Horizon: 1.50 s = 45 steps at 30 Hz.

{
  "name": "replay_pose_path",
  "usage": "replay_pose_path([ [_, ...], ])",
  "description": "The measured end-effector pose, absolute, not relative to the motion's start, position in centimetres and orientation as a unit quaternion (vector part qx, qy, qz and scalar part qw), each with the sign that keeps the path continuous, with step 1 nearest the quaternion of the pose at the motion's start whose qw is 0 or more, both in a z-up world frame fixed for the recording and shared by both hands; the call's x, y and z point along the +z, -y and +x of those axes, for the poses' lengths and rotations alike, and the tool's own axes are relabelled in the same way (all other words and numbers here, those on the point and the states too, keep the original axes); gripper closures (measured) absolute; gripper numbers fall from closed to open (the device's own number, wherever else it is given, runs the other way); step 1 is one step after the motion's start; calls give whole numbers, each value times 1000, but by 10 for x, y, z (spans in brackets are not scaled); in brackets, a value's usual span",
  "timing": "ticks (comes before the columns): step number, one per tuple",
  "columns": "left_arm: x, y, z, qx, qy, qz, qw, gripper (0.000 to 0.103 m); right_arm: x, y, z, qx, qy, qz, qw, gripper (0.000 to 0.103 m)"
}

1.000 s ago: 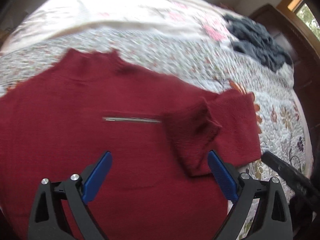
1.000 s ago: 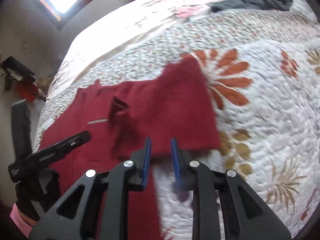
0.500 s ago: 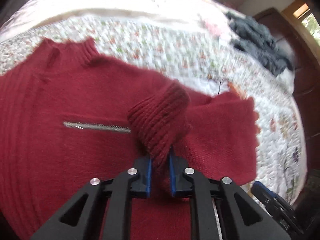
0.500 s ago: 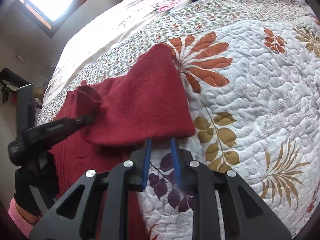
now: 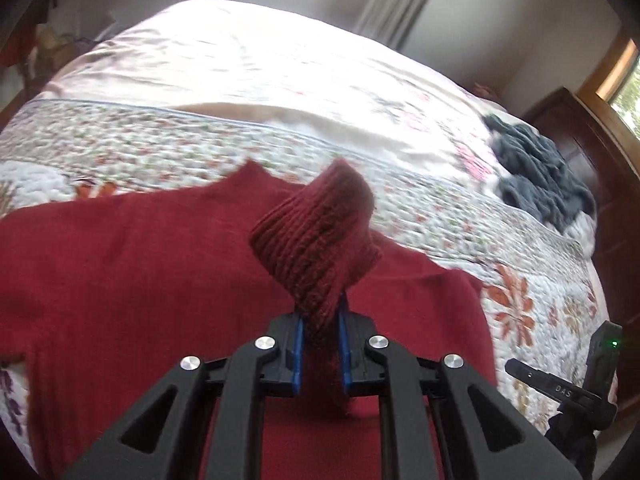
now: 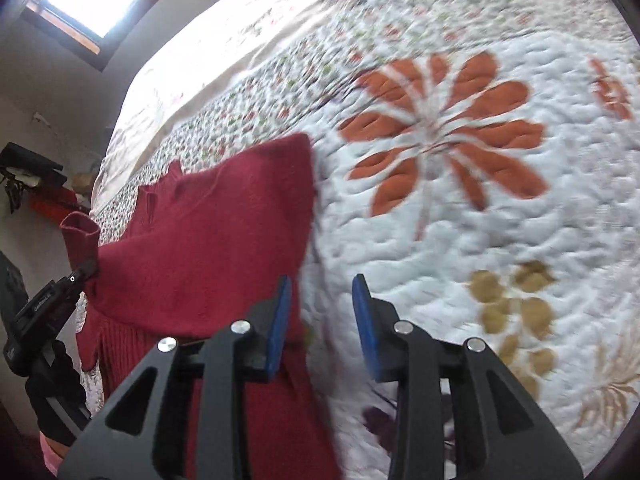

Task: Fold small clothes
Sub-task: 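Lay the sleeve on the body and open the right gripper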

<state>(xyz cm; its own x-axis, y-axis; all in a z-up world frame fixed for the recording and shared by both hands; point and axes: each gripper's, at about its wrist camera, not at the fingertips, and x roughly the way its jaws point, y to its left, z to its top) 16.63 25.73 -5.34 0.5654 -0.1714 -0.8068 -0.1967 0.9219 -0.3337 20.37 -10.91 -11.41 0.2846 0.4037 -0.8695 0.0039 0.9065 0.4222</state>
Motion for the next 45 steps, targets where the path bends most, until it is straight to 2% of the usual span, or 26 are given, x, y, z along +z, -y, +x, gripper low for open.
replay_pose_path([
  [6,-75,-293,158,42,-477,-206,853,89,-137,77,213,134,-613,152,764,74],
  [12,-102,-332,145,55,-501,-247,828,83,-146,69,215,118,-623,127,763,75],
  [18,-74,-348,114,86,-478,-205,850,68,-96,61,201,109,-574,72,809,71],
  [20,-73,-349,111,87,-486,-214,843,51,-87,51,196,131,-568,76,809,71],
  [22,-82,-350,113,83,-504,-240,826,50,-83,34,195,161,-572,78,801,70],
  [27,-118,-359,130,109,-535,-299,783,52,-99,8,197,167,-594,56,785,70],
  [29,-129,-365,133,113,-535,-319,774,76,-113,6,200,162,-609,63,774,70],
  [30,-131,-367,136,113,-534,-320,775,78,-119,6,200,157,-614,61,771,71],
  [32,-123,-370,135,96,-509,-334,787,89,-127,6,196,155,-618,60,768,72],
  [36,-88,-375,122,63,-441,-318,837,89,-128,9,189,163,-610,65,773,72],
  [41,-121,-397,109,102,-516,-306,793,86,-125,8,189,163,-614,61,770,72],
  [43,-123,-410,97,121,-515,-307,791,85,-119,7,188,164,-614,57,770,72],
  [45,-116,-413,91,134,-504,-303,798,78,-112,6,188,168,-609,56,773,70],
])
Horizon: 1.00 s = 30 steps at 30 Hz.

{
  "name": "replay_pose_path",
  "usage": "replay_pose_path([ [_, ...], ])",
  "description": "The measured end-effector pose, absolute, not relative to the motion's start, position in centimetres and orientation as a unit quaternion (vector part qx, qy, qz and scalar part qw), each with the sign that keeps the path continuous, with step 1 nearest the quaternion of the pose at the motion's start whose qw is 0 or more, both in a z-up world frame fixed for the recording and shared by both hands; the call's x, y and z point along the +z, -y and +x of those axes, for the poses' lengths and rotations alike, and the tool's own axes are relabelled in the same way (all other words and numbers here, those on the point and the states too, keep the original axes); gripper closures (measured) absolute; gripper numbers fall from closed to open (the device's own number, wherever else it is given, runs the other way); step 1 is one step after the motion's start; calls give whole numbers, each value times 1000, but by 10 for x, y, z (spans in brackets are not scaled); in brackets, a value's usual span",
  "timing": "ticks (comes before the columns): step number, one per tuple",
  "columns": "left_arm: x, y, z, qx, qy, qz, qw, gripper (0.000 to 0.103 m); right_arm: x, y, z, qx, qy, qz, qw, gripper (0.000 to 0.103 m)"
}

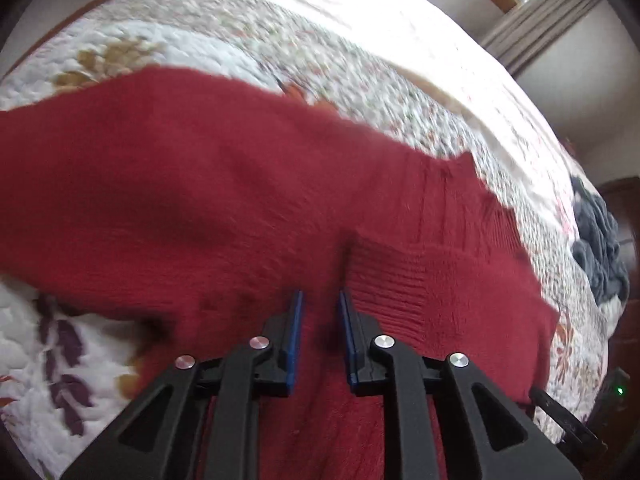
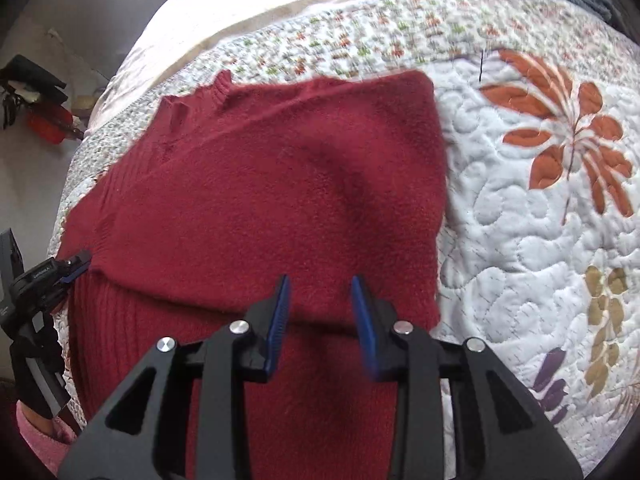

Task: Fold small clothes
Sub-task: 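Lay the sleeve on the body and open the right gripper, then move the left tool to the other sleeve cuff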

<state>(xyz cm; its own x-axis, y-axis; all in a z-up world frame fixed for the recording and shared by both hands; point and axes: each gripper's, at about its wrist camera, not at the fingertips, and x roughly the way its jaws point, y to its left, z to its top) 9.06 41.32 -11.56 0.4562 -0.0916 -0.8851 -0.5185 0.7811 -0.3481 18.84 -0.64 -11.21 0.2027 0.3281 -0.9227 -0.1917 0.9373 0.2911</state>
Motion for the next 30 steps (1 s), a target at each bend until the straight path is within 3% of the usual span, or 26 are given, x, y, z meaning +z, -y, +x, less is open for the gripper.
replay_pose_path([
  [2,-98,-403,91,133,-488,-276,817,49,-98,4,188,178,-596,60,781,68],
  [4,-81,-381,98,112,-473,-241,840,44,-90,-2,190,186,-588,60,785,62],
  [7,-78,-357,118,93,-475,-213,848,36,-96,-12,192,186,-595,47,781,62],
  [11,-97,-345,134,97,-475,-190,854,35,-122,-20,194,173,-611,30,772,63],
  [18,-95,-351,109,106,-374,-203,899,30,-119,-23,183,181,-583,17,792,60],
  [20,-74,-357,88,106,-324,-201,918,12,-94,-21,171,187,-541,17,820,58],
  [21,-64,-360,76,111,-301,-196,927,8,-77,-21,163,193,-511,17,837,46],
  [22,-53,-364,62,124,-276,-184,935,3,-63,-21,155,197,-481,16,854,21],
  [23,-46,-369,53,135,-260,-174,940,4,-55,-22,149,196,-462,15,865,7],
  [25,-36,-385,36,149,-265,-158,940,4,-34,-27,137,201,-424,15,883,3],
  [30,-36,-449,-5,204,-301,-168,916,4,-22,-53,135,223,-436,16,872,3],
])
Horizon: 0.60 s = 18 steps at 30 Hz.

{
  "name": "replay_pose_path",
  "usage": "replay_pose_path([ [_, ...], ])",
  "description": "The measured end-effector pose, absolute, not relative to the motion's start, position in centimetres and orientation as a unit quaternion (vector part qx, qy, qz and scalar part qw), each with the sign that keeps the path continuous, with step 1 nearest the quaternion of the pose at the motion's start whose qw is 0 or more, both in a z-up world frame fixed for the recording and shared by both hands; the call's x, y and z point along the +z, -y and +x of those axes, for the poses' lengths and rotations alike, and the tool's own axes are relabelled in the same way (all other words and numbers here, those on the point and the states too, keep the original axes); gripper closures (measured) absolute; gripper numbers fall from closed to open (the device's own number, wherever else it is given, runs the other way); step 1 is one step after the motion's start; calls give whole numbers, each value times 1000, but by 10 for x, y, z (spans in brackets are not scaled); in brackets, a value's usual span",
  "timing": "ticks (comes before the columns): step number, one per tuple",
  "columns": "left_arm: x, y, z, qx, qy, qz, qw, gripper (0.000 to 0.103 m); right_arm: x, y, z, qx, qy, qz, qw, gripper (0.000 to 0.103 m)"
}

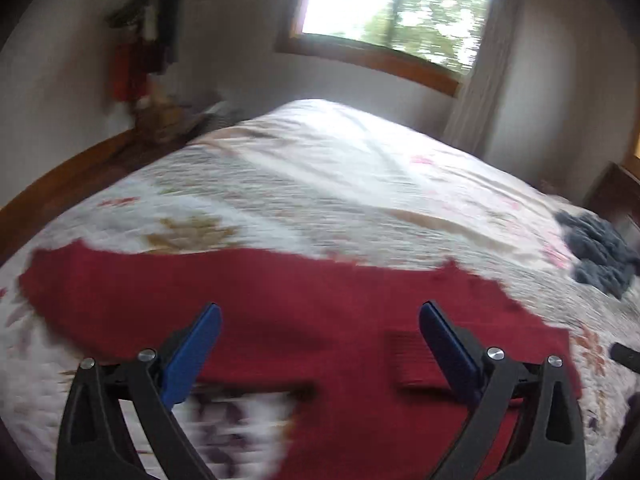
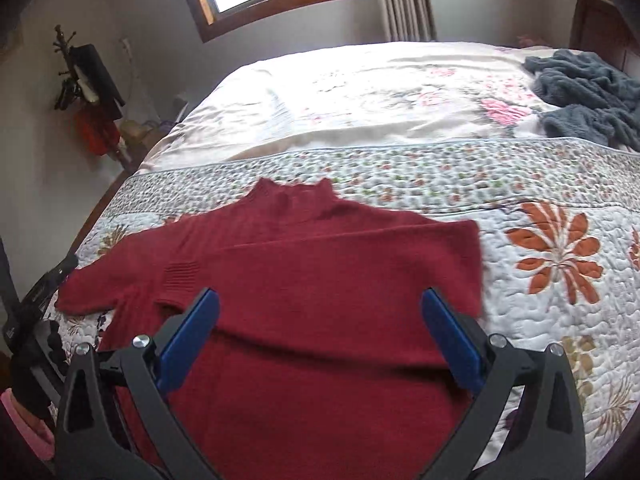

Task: Fold small clothes
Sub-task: 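Move the left tool to the other sleeve cuff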

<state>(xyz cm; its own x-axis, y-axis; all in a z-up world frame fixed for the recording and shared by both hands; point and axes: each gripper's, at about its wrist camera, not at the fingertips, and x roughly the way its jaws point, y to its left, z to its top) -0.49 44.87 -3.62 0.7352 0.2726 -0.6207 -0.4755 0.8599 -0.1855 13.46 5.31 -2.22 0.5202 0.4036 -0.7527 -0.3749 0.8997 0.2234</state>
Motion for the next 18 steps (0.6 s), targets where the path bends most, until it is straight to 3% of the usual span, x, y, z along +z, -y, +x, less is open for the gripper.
replay_pose_path([
  [10,-75,-598,-101,355,-366,-258,820,4,-35,-127,111,239,-466,-18,852,3],
  [18,-114,-672,-132,358,-345,-392,774,5,-56,-150,104,225,-494,-41,839,3],
])
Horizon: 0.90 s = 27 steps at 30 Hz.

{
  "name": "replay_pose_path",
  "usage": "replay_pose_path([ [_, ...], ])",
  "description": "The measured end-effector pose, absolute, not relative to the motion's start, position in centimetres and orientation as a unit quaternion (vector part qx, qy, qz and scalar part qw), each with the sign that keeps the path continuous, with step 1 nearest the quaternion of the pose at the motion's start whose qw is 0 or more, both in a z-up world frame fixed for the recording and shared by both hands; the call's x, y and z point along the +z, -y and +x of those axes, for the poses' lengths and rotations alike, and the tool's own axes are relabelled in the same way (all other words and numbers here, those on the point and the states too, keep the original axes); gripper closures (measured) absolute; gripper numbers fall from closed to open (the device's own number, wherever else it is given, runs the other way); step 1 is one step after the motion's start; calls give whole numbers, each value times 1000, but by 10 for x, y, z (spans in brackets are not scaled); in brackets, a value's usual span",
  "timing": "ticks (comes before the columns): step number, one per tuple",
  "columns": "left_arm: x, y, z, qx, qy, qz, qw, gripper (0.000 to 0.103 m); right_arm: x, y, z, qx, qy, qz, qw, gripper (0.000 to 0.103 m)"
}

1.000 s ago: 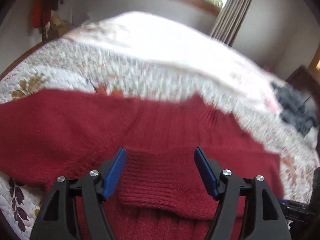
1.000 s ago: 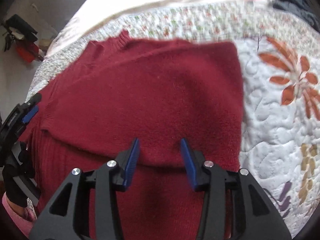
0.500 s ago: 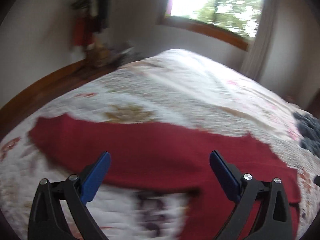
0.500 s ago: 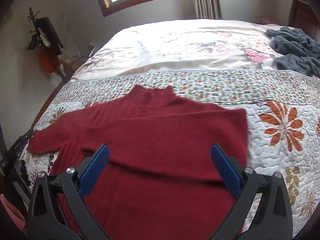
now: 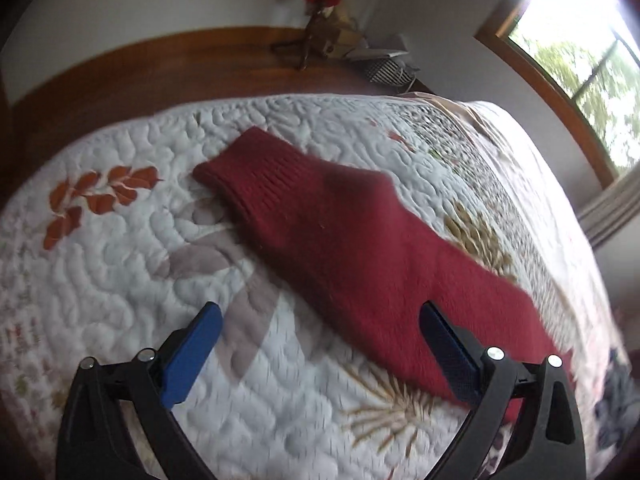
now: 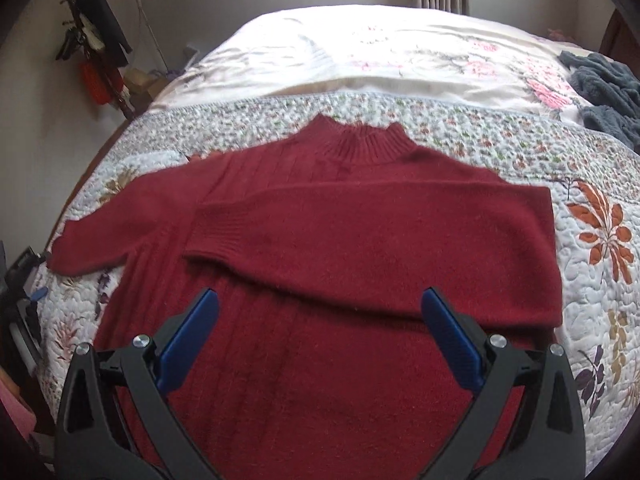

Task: Fold small clothes
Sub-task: 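Move the left tool to the other sleeve cuff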

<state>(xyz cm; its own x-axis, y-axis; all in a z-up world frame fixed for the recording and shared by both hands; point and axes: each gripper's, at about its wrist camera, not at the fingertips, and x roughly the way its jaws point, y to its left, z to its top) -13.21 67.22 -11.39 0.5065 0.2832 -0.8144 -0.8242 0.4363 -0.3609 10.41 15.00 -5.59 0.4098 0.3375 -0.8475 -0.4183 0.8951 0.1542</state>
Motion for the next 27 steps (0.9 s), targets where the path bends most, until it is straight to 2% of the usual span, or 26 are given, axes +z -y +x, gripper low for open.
replay_pose_path([
  [4,-121,-686,-116,351,-337,-395,779,7,-66,-147,104,212,-506,-50,835,3],
  [7,-123,-694,-101,355,-344,-393,775,21,-71,-143,106,205,-511,-51,833,3],
  [9,-122,-698,-96,360,-342,-393,774,38,-72,-142,107,203,-511,-54,833,3],
  [10,-121,-699,-93,364,-344,-390,773,51,-72,-141,107,201,-511,-56,834,3],
  [11,-118,-701,-89,363,-343,-389,774,58,-73,-139,108,201,-510,-56,834,3],
  [13,-111,-701,-84,350,-335,-389,784,84,-74,-136,109,199,-511,-55,835,3],
  [16,-93,-695,-78,331,-316,-388,800,98,-75,-131,111,197,-511,-52,835,4],
  [18,-74,-680,-70,307,-301,-372,823,103,-75,-127,111,195,-512,-47,835,4],
  [24,-26,-628,-34,229,-282,-331,871,103,-71,-119,112,195,-508,-39,838,4],
  [27,-22,-619,-26,235,-298,-333,863,100,-70,-113,112,195,-509,-32,838,4],
])
